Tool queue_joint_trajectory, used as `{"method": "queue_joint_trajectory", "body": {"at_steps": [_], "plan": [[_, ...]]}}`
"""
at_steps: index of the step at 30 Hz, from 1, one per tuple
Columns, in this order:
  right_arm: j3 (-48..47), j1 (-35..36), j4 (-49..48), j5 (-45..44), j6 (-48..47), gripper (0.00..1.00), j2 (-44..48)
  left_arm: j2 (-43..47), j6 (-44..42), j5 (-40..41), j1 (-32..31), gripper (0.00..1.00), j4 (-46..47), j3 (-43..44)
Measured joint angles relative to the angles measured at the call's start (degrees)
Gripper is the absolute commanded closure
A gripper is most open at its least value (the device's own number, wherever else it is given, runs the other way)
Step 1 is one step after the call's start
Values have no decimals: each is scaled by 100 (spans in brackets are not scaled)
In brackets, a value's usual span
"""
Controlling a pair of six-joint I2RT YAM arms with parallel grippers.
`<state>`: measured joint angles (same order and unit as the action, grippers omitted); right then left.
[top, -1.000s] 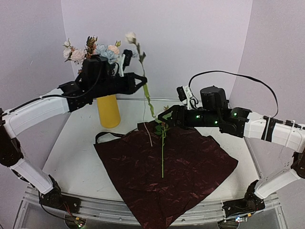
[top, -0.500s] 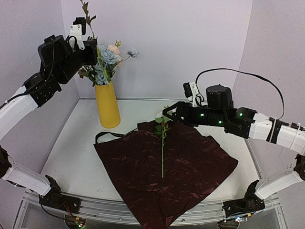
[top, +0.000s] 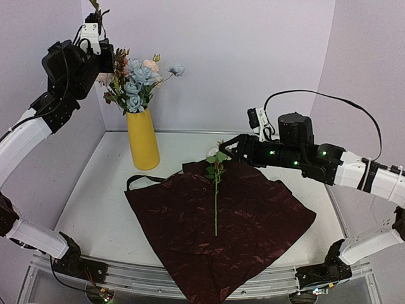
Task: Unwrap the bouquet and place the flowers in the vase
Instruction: Insert the fake flower into the vase.
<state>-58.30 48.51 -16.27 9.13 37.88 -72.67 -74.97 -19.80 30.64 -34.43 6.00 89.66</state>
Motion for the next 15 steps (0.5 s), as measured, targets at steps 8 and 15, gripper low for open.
{"method": "queue_joint_trajectory", "body": {"at_steps": [8, 15], "plan": [[0, 0, 0, -51, -64, 33, 3, -342, 12, -221, 447, 100, 122, 514], [0, 0, 0, -91, -106, 33, 3, -604, 117, -463, 688, 100, 160, 751]]}}
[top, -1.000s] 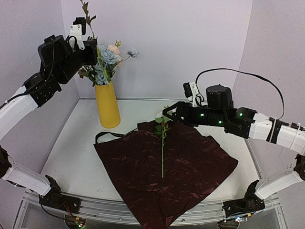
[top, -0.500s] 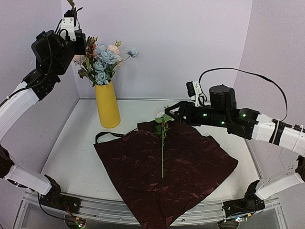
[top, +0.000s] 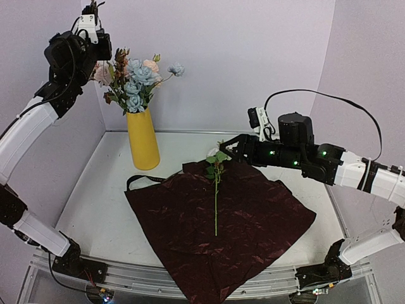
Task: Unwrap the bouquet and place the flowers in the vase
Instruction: Insert the fake flower into the vase.
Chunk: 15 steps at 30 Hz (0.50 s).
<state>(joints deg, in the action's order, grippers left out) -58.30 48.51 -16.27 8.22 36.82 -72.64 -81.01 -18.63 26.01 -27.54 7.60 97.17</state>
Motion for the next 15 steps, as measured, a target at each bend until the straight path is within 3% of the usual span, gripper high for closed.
{"method": "queue_joint_trajectory", "body": {"at_steps": [15], "plan": [[-34, 0, 2, -78, -130, 33, -106, -531, 219, -393, 218, 100, 47, 109]]}}
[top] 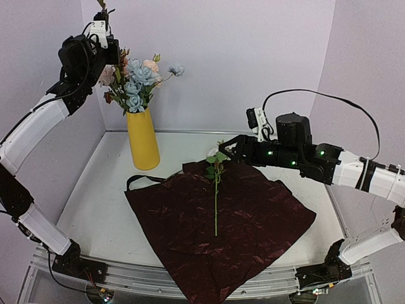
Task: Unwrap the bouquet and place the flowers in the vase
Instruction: Insert the fake flower into the vase.
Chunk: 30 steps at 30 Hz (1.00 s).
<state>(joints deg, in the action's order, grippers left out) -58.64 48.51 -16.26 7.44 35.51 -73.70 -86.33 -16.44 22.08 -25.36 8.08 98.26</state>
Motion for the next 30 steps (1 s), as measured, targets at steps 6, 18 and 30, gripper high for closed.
{"method": "queue_joint_trajectory", "body": {"at_steps": [6, 18, 30], "plan": [[-53, 0, -2, 0, -22, 33, -136, -20, 91, -140, -2, 100, 13, -6], [-130, 0, -3, 32, -38, 33, -207, 340, 79, -337, -1, 100, 58, -144], [-143, 0, -4, 49, -36, 33, -260, 540, -344, -542, -2, 100, 119, -75]]}}
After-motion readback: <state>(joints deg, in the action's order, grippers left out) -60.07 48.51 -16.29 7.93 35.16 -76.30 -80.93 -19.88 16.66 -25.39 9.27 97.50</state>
